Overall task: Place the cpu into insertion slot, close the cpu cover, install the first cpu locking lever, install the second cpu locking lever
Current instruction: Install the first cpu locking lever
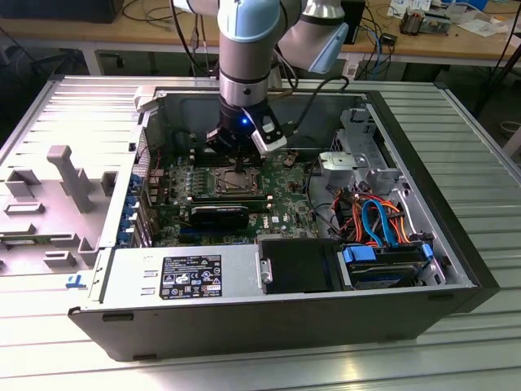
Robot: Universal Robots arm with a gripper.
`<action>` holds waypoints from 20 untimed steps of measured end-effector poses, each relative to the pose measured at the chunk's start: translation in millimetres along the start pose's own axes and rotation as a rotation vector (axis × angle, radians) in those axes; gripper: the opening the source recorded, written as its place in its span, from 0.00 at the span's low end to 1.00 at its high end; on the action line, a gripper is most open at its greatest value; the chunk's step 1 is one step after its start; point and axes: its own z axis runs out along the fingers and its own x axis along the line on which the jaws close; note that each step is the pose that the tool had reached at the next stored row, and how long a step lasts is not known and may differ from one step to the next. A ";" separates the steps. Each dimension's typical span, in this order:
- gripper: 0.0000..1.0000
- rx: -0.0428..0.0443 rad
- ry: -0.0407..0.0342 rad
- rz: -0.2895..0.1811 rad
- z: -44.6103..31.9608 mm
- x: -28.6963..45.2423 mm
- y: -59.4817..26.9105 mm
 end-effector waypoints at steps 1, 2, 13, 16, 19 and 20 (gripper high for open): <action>0.11 0.0012 0.0001 0.000 0.4 -0.5 0.0; 0.11 0.0022 0.0002 0.000 0.7 -0.9 -0.1; 0.11 0.0096 0.0000 0.000 0.3 -3.0 -3.0; 0.11 0.0107 0.0003 0.000 -6.4 -2.7 -3.6; 0.11 0.0107 0.0003 0.000 -11.7 -2.7 -3.2; 0.11 0.0108 0.0004 0.000 -14.4 -1.9 -3.0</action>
